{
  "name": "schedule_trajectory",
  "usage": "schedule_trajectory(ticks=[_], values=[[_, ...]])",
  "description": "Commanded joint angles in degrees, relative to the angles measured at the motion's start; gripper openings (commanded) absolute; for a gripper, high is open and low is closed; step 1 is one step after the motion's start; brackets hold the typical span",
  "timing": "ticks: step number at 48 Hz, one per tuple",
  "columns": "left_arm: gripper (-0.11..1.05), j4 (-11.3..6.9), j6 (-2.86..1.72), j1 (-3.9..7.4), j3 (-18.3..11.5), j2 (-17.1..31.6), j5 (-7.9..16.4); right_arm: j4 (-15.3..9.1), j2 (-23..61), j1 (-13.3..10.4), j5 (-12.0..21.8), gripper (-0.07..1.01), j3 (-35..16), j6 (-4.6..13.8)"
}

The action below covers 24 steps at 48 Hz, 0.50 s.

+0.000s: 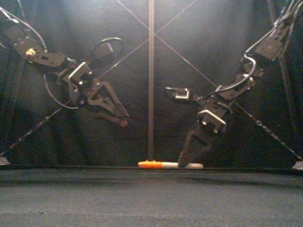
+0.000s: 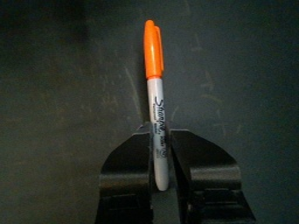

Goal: Uncap the pen

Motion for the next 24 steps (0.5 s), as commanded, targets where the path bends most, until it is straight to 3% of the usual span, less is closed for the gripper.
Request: schedule_trajectory(ticks=[1, 10, 20, 24], values=[[0.87, 0.26, 0.09, 0.09, -2.0, 0.6, 0.2, -0.4, -2.9, 2.1, 0.0, 0.44, -1.8, 0.18], [0.87, 0.97, 0.09, -0.35, -2.9, 2.0, 1.1, -0.6, -3.0, 4.0, 0.1, 0.44, -2.8, 0.18], [0.87, 1.14, 0.0, -0.44, -3.9, 3.3, 5.0, -0.5, -3.1, 3.9, 0.1, 0.44, -2.9, 0.26], [0.87, 1.14, 0.0, -0.53, -4.0, 3.3, 5.4, -0.6, -3.0, 3.7, 0.0, 0.44, -2.9, 0.18]])
